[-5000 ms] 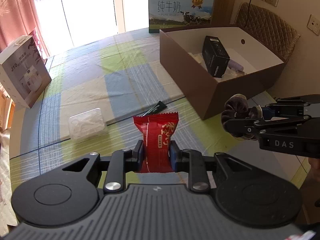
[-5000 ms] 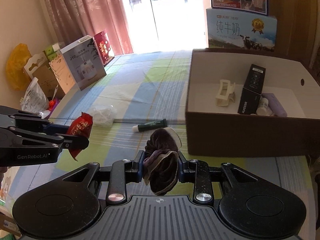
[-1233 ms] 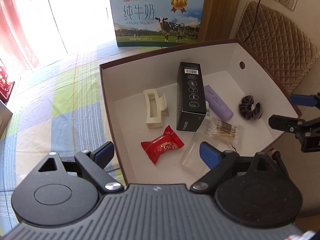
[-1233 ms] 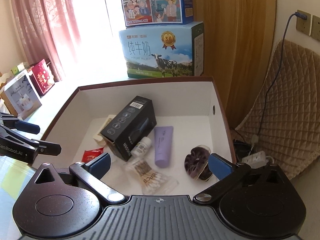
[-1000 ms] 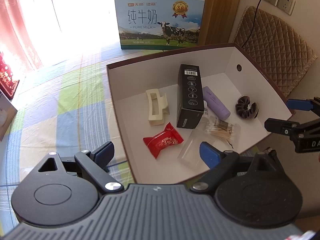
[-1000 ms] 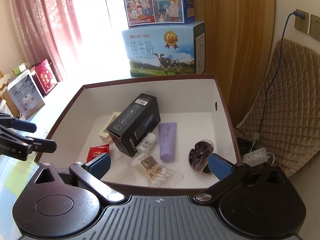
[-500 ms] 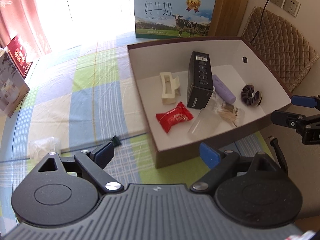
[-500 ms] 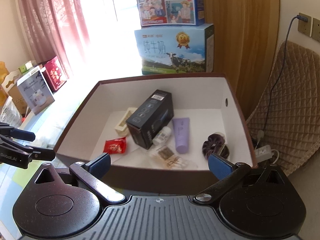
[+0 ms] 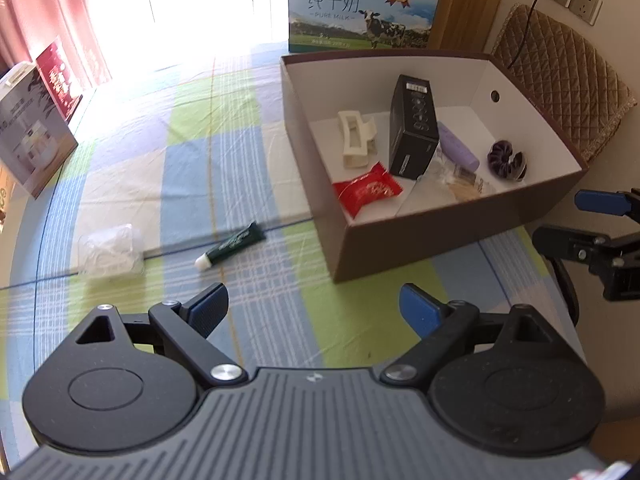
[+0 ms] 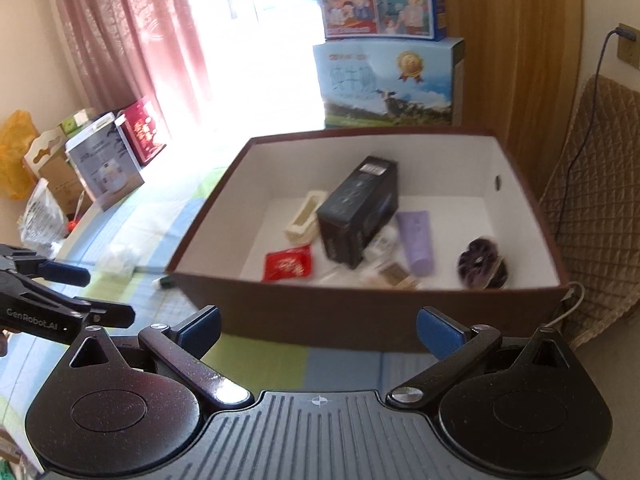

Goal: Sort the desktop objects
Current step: 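Withdraw both open tools from the box toward the floss box and lip gel, then grasp the clear floss pick box with the left tool while the right tool grasps the green lip gel, then carry the floss box with the left tool while the right tool carries the lip gel to the box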

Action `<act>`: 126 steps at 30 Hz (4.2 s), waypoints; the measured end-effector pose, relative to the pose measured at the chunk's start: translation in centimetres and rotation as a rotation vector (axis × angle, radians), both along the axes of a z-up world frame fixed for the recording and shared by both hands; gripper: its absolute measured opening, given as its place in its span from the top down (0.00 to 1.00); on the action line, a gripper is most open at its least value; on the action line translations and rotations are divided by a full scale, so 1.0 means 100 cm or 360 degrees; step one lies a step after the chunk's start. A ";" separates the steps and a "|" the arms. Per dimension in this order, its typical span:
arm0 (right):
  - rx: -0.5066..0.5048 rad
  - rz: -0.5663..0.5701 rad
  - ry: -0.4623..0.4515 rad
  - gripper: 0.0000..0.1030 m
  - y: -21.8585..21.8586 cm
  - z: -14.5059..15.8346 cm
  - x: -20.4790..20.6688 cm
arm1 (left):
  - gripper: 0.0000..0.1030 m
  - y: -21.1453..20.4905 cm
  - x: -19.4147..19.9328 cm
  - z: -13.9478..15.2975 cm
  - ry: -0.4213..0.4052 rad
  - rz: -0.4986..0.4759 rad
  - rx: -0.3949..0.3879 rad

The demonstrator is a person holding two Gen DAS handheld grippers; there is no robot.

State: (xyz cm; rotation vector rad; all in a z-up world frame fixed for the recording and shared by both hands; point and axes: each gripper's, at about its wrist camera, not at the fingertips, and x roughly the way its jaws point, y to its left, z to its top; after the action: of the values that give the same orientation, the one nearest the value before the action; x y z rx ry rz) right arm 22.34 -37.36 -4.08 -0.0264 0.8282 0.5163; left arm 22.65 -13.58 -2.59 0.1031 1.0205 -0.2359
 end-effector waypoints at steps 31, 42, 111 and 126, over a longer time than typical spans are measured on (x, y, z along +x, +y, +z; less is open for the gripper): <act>0.0001 0.0187 0.0262 0.02 0.161 -0.055 -0.075 | 0.12 0.159 -0.055 -0.029 0.0121 0.0224 0.0039; 0.0007 0.0110 0.0257 0.02 0.210 -0.073 -0.076 | 0.12 0.201 -0.047 -0.039 0.0100 0.0220 0.0053; -0.0359 0.0021 0.0048 0.88 0.307 -0.148 0.023 | 0.49 0.234 0.109 -0.125 0.0065 -0.0067 0.0142; -0.0370 0.0214 0.0188 0.89 0.264 -0.140 -0.038 | 0.49 0.207 0.032 -0.119 0.0168 -0.0140 0.0080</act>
State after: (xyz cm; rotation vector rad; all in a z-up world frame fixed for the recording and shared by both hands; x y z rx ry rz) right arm 18.56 -10.91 -18.05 -0.2689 1.0038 0.5496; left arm 25.85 7.08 -14.46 0.1830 1.1282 -0.2983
